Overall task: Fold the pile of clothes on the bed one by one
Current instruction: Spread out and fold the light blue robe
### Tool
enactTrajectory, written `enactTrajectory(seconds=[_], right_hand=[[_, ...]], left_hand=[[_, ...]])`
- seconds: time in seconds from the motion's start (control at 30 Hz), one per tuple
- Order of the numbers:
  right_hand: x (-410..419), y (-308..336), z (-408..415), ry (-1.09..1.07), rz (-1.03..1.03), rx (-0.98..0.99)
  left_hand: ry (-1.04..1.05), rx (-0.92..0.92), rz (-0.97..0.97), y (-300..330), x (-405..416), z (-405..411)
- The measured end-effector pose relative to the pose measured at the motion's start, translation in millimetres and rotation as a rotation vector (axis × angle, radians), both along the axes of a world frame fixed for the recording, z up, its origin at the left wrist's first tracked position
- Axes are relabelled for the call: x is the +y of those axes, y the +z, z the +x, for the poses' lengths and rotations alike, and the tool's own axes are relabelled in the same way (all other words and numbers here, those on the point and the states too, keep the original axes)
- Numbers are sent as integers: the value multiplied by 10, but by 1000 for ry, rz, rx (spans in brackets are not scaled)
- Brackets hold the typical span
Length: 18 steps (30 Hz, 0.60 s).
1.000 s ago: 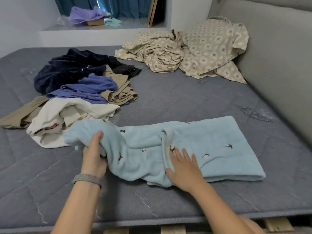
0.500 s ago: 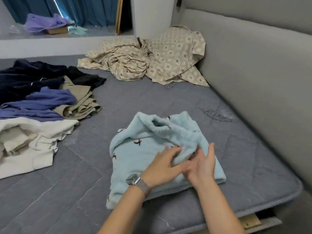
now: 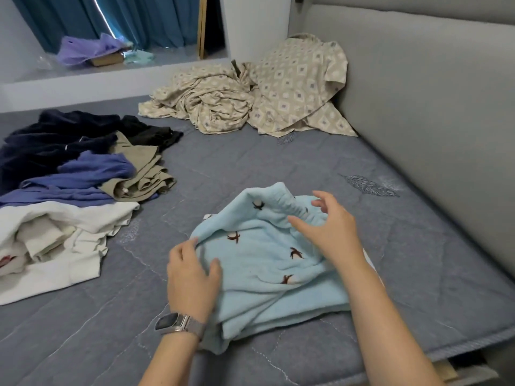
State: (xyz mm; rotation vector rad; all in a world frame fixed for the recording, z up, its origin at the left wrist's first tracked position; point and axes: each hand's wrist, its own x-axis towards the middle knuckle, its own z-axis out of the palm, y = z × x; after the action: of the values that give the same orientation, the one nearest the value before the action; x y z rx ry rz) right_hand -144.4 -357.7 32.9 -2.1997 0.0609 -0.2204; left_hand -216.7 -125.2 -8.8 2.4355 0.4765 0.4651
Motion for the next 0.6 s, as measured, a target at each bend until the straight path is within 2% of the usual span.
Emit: enactTrajectory(seconds=[0.07,0.13,0.2,0.23,0.33,0.43,0.5,0.6], right_hand=[[133,13,30,84,-131,177],[237,-9,32,132,-199,253],[274,6,29,173,-92,291],[261,61,24,196,29,324],[128,280,33,226,436,399],[-89,398,43,169,576,361],[-226,370,100,43,453,332],[-354,149,198,-144,2,353]], left_hand=[[3,136,-91,-66,165,123],[-62,160,-405,-117,313,287],[-98,135,-735,-116,376,363],[-83,106,-800,-94,403,388],[-79,-7,-810,69,443,480],[-234,-53,-827,287,462,648],[-377,32,-746,409,481,803],[-440,171,-499,420,365,1018]])
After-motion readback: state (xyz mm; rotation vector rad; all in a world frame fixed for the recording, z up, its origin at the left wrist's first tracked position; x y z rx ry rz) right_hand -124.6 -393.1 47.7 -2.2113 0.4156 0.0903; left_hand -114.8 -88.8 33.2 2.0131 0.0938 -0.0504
